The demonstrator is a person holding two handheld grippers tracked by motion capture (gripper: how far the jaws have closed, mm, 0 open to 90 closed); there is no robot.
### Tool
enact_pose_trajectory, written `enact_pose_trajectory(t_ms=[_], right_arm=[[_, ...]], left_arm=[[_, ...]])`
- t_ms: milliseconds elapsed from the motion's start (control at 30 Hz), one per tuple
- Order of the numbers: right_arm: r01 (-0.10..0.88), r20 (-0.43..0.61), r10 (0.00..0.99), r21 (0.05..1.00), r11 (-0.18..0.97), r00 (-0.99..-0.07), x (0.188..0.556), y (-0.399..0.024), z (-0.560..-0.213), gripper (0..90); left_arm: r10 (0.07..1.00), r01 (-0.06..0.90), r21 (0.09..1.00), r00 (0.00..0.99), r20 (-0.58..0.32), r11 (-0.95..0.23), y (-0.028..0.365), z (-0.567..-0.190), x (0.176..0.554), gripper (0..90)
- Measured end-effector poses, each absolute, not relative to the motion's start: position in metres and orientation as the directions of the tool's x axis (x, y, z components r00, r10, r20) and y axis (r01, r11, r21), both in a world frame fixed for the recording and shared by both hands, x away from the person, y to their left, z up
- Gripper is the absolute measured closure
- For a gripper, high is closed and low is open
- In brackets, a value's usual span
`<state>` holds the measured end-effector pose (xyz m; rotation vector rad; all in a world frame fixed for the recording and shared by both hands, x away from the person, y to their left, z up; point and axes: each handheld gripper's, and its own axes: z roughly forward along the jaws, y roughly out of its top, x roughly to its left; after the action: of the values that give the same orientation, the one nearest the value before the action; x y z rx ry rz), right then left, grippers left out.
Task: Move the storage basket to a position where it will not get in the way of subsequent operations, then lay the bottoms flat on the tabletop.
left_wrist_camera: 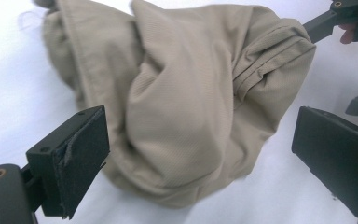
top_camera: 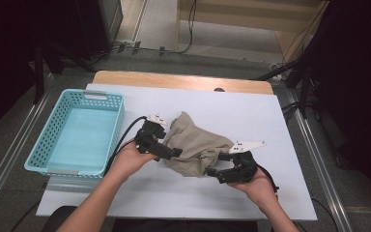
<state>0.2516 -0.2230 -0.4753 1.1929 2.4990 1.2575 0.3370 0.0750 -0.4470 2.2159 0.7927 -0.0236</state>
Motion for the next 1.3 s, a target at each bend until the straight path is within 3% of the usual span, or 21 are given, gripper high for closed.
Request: enact_pose_trajectory(t_ms=[300, 500, 800, 1000, 1067, 1167, 1233, 1300], right_arm=[[0.569, 0.190, 0.690, 0.732, 0.374, -0.698, 0.266, -0.216, -0.465, 25.3], [0.534, 0.167, 0.673, 0.753, 0.384, -0.720, 0.273, -0.211, -0.439, 26.5], [0.570, 0.199, 0.632, 0.680, 0.461, -0.749, 0.304, -0.158, -0.480, 26.1], [0.548, 0.142, 0.651, 0.687, 0.477, -0.746, 0.318, -0.137, -0.501, 23.4], [0.533, 0.115, 0.657, 0.695, 0.483, -0.745, 0.320, -0.135, -0.506, 28.7], [0.513, 0.043, 0.687, 0.700, 0.497, -0.725, 0.319, -0.134, -0.508, 49.8], [0.530, 0.049, 0.702, 0.693, 0.489, -0.711, 0.321, -0.140, -0.506, 67.2], [0.578, 0.112, 0.706, 0.670, 0.466, -0.699, 0.326, -0.148, -0.503, 76.5]], left_arm=[[0.584, 0.578, 0.676, 0.768, -0.261, -0.458, 0.096, -0.452, 0.335, 11.4], [0.600, 0.592, 0.677, 0.753, -0.270, -0.437, 0.104, -0.454, 0.336, 13.6], [0.622, 0.594, 0.686, 0.739, -0.259, -0.420, 0.110, -0.454, 0.334, 13.7], [0.631, 0.596, 0.685, 0.733, -0.253, -0.418, 0.113, -0.455, 0.332, 13.7], [0.635, 0.599, 0.686, 0.729, -0.253, -0.414, 0.114, -0.456, 0.331, 13.7], [0.639, 0.602, 0.685, 0.726, -0.255, -0.410, 0.115, -0.457, 0.331, 13.7], [0.639, 0.603, 0.684, 0.725, -0.255, -0.410, 0.115, -0.457, 0.331, 13.7], [0.639, 0.602, 0.685, 0.726, -0.254, -0.411, 0.115, -0.458, 0.332, 13.7]])
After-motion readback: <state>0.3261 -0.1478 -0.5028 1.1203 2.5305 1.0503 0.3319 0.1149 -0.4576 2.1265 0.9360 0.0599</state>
